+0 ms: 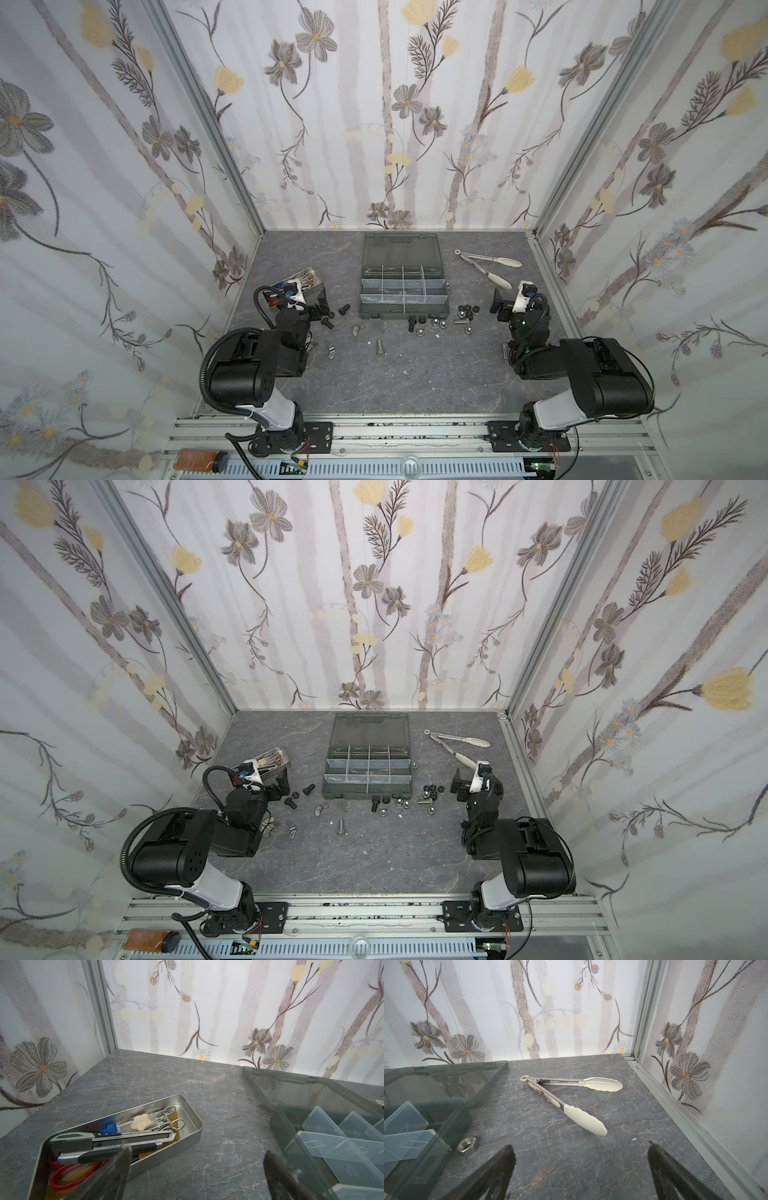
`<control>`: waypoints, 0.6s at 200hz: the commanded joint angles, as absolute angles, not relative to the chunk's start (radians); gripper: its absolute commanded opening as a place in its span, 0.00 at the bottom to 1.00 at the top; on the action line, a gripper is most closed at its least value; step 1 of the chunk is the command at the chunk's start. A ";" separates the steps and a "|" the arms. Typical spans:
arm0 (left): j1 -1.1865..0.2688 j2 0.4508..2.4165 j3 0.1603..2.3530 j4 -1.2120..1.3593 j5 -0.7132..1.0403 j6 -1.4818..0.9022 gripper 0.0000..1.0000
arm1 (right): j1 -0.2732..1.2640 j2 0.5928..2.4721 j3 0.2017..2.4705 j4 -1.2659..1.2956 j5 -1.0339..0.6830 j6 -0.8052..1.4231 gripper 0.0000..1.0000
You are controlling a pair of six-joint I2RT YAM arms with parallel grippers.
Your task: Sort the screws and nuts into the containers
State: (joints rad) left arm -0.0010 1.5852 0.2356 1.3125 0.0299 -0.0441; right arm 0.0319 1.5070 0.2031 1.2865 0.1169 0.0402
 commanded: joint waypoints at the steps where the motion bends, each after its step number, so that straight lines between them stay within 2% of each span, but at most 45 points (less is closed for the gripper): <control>1: 0.000 1.586 0.243 1.328 0.043 -0.031 1.00 | 0.029 1.509 0.209 1.295 0.103 0.031 1.00; 66: 0.000 1.585 0.247 1.325 0.044 -0.035 1.00 | 0.021 1.510 0.211 1.293 0.091 0.035 1.00; 82: 0.000 1.583 0.256 1.304 -0.014 -0.055 1.00 | 0.021 1.509 0.209 1.294 0.091 0.034 1.00; 100: 0.000 1.574 0.243 1.323 -0.083 -0.079 1.00 | 0.022 1.471 0.193 1.301 0.241 0.091 1.00; 120: -0.005 1.506 0.240 1.270 -0.164 -0.102 1.00 | 0.018 1.345 0.177 1.204 0.288 0.112 1.00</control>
State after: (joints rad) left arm -0.0010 1.5620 0.2394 1.2953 -0.0502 -0.0669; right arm 0.0196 1.4521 0.1856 1.2621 0.1673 0.0685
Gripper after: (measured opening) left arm 0.998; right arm 0.995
